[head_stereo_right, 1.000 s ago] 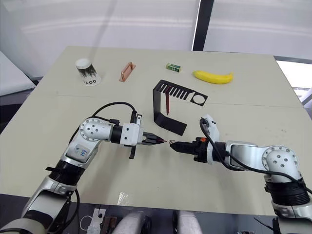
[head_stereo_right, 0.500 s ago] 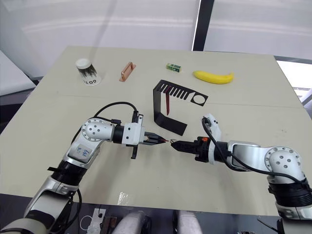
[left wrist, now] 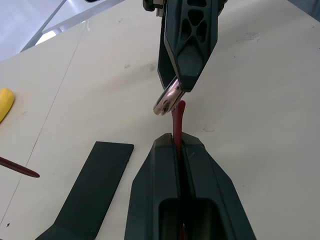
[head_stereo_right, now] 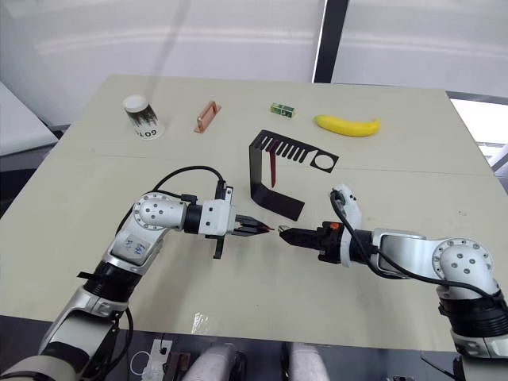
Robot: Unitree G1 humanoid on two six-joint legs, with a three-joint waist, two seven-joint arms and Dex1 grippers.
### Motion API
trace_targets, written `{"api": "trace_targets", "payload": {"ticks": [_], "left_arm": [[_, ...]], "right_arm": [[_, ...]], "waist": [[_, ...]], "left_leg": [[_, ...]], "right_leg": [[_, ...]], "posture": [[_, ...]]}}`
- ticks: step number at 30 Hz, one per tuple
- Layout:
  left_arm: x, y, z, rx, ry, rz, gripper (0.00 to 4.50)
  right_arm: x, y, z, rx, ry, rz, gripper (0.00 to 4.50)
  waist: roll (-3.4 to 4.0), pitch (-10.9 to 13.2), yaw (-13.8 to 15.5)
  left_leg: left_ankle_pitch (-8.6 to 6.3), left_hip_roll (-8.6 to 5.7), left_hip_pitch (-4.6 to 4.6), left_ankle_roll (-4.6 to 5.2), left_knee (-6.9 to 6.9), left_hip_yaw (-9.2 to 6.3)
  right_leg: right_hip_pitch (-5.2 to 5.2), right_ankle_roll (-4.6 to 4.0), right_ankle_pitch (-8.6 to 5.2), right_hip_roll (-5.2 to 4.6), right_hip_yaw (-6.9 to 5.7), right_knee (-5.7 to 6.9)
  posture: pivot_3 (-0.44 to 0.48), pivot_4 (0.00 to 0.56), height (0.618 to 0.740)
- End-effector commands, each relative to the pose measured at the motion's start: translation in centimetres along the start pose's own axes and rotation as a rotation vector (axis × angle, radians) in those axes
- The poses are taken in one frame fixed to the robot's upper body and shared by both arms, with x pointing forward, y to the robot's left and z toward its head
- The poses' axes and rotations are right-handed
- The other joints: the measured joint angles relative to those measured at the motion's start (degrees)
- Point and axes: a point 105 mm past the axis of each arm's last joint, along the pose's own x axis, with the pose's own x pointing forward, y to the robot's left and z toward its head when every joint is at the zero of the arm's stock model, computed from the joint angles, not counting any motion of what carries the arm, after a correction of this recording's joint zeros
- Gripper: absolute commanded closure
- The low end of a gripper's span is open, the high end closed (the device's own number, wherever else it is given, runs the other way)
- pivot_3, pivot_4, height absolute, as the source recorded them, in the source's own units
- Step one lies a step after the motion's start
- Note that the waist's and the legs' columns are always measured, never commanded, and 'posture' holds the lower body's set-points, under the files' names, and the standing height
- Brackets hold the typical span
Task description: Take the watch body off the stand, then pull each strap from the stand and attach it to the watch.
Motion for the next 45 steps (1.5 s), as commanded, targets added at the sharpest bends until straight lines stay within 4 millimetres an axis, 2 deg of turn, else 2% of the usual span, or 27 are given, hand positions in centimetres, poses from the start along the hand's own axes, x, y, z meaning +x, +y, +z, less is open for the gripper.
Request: {"api": "trace_targets", "payload": {"ticks": [1,32,45], "left_arm": [[-0.19,0.75,0.77,0.032,-0.015,0.021,4.50],[0.27,0.76,0.89,0.023,-0.027,0.023,4.50],[-0.02,0.52,0.74,0.025,-0.019,0.015,4.50]], "right_arm": [[-0.21,0.92,0.00,-0.032,0.003,0.032,2.99],[-0.20,1.31,0.00,-0.040,0.000,0.049,2.99],[-0.43,0.68,0.21,-0.023,-0.009,0.026,2.99]], "waist": [[0.00,0.00,-0.01],[0.00,0.00,0.00],[0.00,0.00,0.01]], "left_leg": [[0.00,0.00,0.00,0.00,0.00,0.00],[0.00,0.00,0.00,0.01,0.00,0.00],[-0.01,0.00,-0.01,0.01,0.00,0.00]], "right_leg": [[0.00,0.00,0.00,0.00,0.00,0.00],[0.00,0.00,0.00,0.00,0.00,-0.06],[0.00,0.00,0.00,0.00,0.00,-0.09]], "posture": [[0.000,0.150,0.740],[0.000,0.150,0.740],[0.000,0.150,0.740]]}}
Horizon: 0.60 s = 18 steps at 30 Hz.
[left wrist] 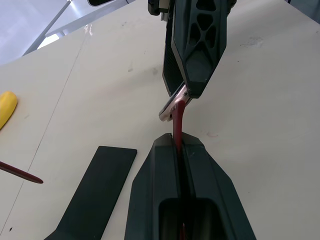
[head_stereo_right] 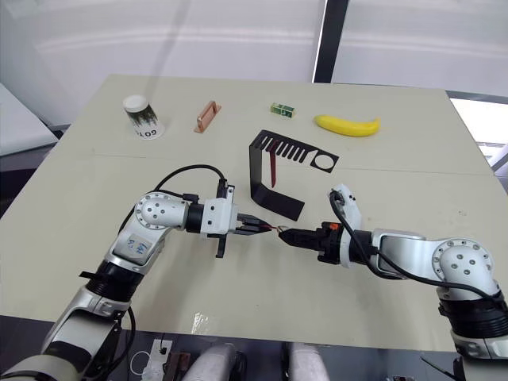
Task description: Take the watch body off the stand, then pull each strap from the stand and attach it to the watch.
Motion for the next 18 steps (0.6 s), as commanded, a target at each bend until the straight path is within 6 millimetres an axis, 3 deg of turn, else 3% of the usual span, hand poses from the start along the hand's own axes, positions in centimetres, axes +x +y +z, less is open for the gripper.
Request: {"api": "trace_targets", "payload": {"ticks": [1,18], "left_arm": [[-0.16,0.37,0.55,0.024,-0.011,0.007,4.50],[0.25,0.44,0.69,0.030,-0.016,0.007,4.50]], "right_arm": [[-0.39,0.52,0.26,-0.014,-0.009,0.023,2.99],[-0.24,1.11,0.31,-0.018,-0.011,0.047,2.99]], "waist": [[0.00,0.00,0.00],[0.00,0.00,0.01]], "left_leg": [[0.00,0.00,0.00,0.00,0.00,0.00],[0.00,0.00,-0.01,0.00,0.00,0.00]], "right_leg": [[0.00,0.00,0.00,0.00,0.00,0.00],[0.00,0.00,0.00,0.00,0.00,-0.17]], "posture": [[0.000,0.150,0.740],[0.000,0.150,0.740]]}}
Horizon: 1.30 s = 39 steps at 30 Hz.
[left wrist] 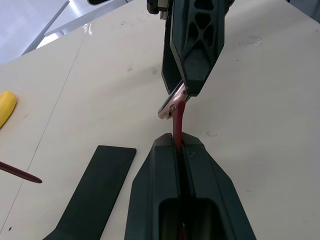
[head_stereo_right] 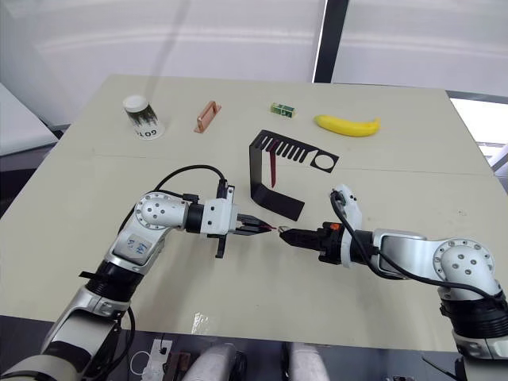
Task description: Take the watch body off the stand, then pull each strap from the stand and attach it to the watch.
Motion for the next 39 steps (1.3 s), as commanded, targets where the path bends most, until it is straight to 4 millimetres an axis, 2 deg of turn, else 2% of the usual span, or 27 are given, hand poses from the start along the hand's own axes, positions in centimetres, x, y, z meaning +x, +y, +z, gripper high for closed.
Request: {"api": "trace_targets", "payload": {"ticks": [1,9,29,39], "left_arm": [[0.2,0.5,0.7,0.029,-0.015,0.008,4.50],[0.6,0.6,1.1,0.033,-0.030,0.006,4.50],[0.9,0.5,0.9,0.035,-0.016,-0.002,4.50],[1.2,0.0,0.9,0.031,-0.017,-0.017,4.50]], "right_arm": [[-0.2,1.2,0.3,-0.019,-0.012,0.051,2.99],[0.0,1.7,0.4,-0.021,-0.011,0.072,2.99],[0.1,1.5,-0.2,-0.076,0.024,0.041,2.99],[0.4,1.5,0.5,-0.071,0.002,0.040,2.99]], "waist": [[0.00,0.00,0.00],[0.00,0.00,0.01],[0.00,0.00,0.00],[0.00,0.00,0.01]], "left_leg": [[0.00,0.00,0.00,0.00,0.00,0.00],[0.00,0.00,0.00,0.00,0.00,0.00],[0.00,0.00,-0.01,0.01,0.00,0.00],[0.00,0.00,-0.01,0.00,0.00,0.00]], "right_leg": [[0.00,0.00,0.00,0.00,0.00,0.00],[0.00,0.00,0.00,0.00,0.00,-0.01],[0.00,0.00,0.00,0.00,0.00,-0.03],[0.00,0.00,0.00,0.00,0.00,-0.04]], "posture": [[0.000,0.150,0.740],[0.000,0.150,0.740],[0.000,0.150,0.740],[0.000,0.150,0.740]]}}
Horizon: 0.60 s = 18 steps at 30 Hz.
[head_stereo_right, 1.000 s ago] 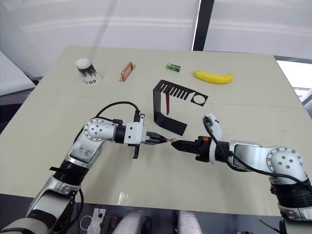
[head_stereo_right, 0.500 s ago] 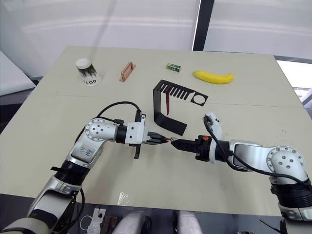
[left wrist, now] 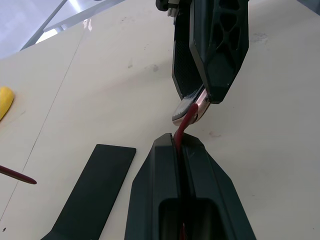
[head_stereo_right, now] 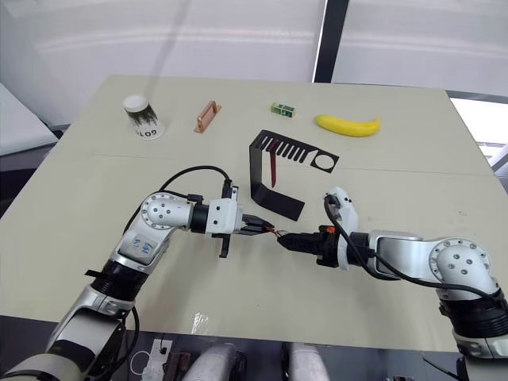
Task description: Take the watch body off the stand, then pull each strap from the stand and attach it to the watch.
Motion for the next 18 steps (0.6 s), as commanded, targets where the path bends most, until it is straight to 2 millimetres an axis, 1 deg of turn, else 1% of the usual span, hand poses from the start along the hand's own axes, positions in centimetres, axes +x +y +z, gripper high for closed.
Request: {"api": "trace_targets", "payload": {"ticks": [1,7,18], "left_arm": [[0.42,-0.15,1.18,0.046,-0.025,-0.022,4.50],[0.17,-0.45,0.87,0.041,-0.013,-0.034,4.50],[0.73,-0.34,1.08,0.046,-0.021,-0.034,4.50]], "right_arm": [[-0.08,1.29,1.02,-0.030,-0.035,0.051,2.99],[-0.41,1.34,1.33,-0.019,-0.045,0.055,2.99],[-0.37,1.57,1.19,-0.048,-0.022,0.055,2.99]], "waist": [[0.00,0.00,0.00],[0.00,0.00,0.00],[0.00,0.00,-0.01]], "left_leg": [[0.00,0.00,0.00,0.00,0.00,0.00],[0.00,0.00,0.00,0.00,0.00,0.00],[0.00,0.00,-0.01,0.01,0.00,0.00]], "right_leg": [[0.00,0.00,0.00,0.00,0.00,0.00],[0.00,0.00,0.00,0.00,0.00,0.00],[0.00,0.00,0.00,-0.01,0.00,-0.01]], "posture": [[0.000,0.150,0.740],[0.000,0.150,0.740],[0.000,0.150,0.740]]}}
